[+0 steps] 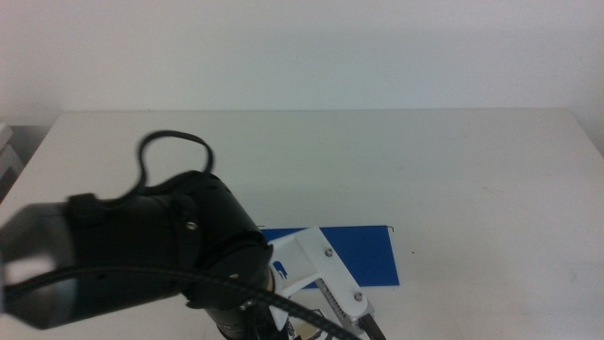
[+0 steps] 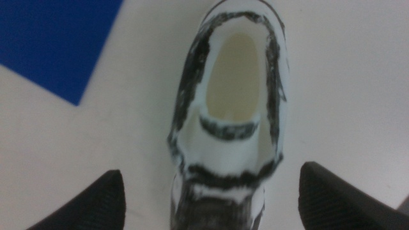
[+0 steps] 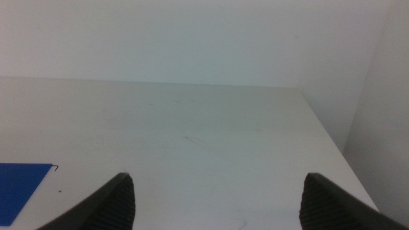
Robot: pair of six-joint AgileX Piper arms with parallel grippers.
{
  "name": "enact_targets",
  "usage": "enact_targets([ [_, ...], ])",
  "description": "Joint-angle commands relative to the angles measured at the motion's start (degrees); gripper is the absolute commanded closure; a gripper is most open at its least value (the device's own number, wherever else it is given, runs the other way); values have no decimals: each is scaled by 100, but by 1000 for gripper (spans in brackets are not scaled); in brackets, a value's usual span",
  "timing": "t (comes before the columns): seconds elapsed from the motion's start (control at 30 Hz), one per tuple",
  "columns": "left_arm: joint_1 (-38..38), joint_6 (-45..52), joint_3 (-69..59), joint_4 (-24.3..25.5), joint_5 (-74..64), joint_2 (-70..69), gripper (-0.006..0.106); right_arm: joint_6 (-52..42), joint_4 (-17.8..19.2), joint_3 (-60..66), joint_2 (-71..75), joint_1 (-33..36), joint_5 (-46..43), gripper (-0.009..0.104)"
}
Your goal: Use one arm to grab the shoe from the table and place it on the mat.
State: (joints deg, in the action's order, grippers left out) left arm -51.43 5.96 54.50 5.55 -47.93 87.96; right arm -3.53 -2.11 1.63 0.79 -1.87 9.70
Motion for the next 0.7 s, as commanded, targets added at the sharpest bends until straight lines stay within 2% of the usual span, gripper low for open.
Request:
enact_targets([
  [0.0,-12,35,177,-87,205,-7,8,-72,49,-54,116,18,-455,29],
  [0.33,-12,338,177,-395,570,524,8,-72,49,-54,116,18,-455,29],
  [0.67,-12,338,177,-481,667,856,11,-72,49,-54,116,18,-455,29],
])
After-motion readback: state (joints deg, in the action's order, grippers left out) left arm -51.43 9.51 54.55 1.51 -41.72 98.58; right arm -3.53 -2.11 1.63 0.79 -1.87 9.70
